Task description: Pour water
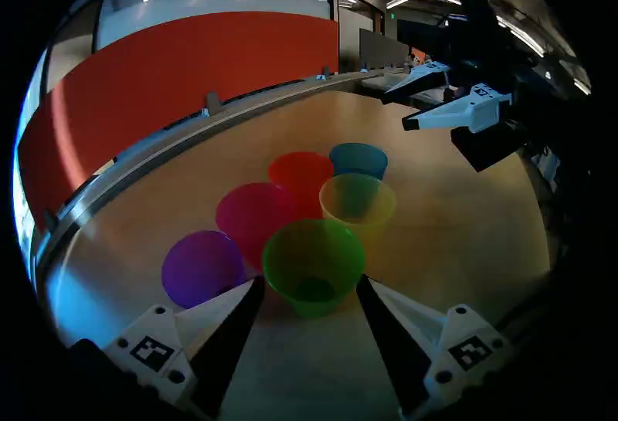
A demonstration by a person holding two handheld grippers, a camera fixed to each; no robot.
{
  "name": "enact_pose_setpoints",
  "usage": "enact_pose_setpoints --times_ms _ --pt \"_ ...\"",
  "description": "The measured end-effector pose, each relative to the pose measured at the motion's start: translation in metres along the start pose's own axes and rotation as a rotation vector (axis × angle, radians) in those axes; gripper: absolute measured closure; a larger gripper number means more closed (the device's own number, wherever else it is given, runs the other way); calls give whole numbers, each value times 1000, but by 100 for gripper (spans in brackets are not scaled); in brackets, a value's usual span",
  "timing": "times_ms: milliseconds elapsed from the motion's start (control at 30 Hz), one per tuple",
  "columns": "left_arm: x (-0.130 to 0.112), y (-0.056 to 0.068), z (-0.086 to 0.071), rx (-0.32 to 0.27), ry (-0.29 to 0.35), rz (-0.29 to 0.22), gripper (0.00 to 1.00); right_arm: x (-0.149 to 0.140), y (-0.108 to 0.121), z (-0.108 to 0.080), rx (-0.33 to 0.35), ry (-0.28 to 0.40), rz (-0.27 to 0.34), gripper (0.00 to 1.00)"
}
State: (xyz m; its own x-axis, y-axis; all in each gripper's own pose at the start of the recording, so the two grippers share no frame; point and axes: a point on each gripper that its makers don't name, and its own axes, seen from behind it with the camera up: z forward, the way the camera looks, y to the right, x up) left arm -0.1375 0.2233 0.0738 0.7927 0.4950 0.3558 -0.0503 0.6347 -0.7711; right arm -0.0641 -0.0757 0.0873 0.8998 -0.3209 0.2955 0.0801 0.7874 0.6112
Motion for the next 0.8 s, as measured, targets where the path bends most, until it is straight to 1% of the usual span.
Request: enact_pose_setpoints --times_ms 367,667,800 --pt "4 3 9 -10 0 3 13 0 2 2 -1 -4 2 0" --pt "9 4 15 -3 0 33 13 -2 3 3 0 -4 3 0" --pt "8 4 18 -1 -6 31 12 -3 3 3 -2 -4 3 0"
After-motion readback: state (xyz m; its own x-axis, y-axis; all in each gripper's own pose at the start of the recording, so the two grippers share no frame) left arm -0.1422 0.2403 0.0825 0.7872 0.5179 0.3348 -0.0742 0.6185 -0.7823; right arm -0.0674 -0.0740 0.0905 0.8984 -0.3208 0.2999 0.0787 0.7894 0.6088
